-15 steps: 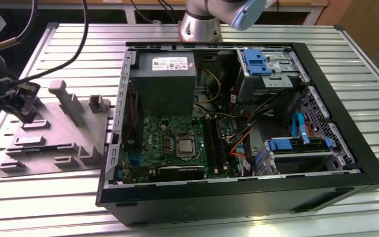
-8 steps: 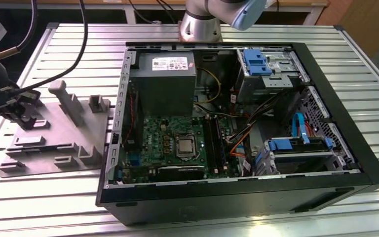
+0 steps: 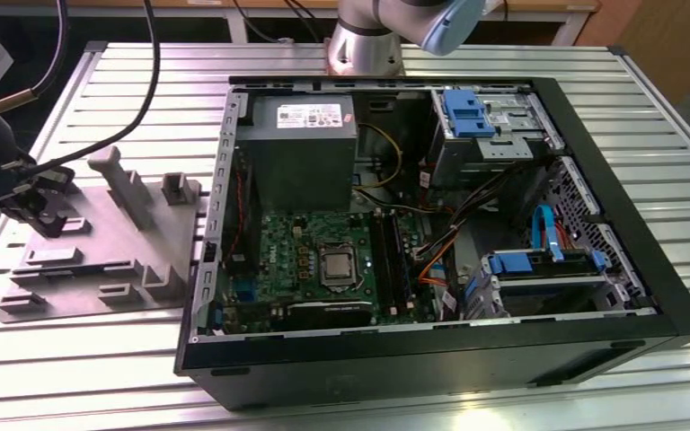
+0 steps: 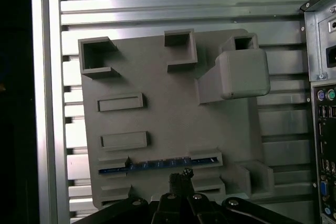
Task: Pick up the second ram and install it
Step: 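Pick up the second ram and move it above second insertion slot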
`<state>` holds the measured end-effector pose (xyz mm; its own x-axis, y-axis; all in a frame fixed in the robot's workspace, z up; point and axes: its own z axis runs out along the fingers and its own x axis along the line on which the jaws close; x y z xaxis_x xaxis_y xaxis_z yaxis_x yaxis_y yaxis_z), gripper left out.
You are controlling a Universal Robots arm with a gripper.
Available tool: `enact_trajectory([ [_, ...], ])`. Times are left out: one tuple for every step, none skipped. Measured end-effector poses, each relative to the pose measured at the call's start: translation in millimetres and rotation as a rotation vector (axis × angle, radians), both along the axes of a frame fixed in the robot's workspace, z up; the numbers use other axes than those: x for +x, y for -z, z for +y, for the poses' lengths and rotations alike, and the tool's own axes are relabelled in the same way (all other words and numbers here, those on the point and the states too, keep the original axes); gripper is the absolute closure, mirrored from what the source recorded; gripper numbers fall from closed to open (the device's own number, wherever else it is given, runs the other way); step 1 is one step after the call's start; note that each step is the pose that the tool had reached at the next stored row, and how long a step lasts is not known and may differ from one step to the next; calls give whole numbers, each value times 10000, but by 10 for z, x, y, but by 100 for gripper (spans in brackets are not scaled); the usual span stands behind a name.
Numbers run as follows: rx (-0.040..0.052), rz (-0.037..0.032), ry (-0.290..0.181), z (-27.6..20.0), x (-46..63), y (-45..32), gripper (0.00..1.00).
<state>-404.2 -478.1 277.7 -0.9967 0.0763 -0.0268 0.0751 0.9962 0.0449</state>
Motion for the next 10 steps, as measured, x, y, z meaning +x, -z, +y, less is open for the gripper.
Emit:
enact_trajectory([
  [0, 0, 0, 0, 0, 0, 90],
  [0, 0, 0, 0, 0, 0, 90],
  [0, 0, 0, 0, 0, 1, 90],
  [0, 0, 0, 0, 0, 1, 90],
  [0, 0, 0, 0, 0, 2, 90],
  [0, 0, 0, 0, 0, 2, 90],
  [0, 0, 0, 0, 0, 2, 90],
  [0, 0, 0, 0, 0, 2, 90],
  [0, -1, 0, 0, 0, 4, 90],
  [0, -1, -10, 0, 0, 5, 90],
])
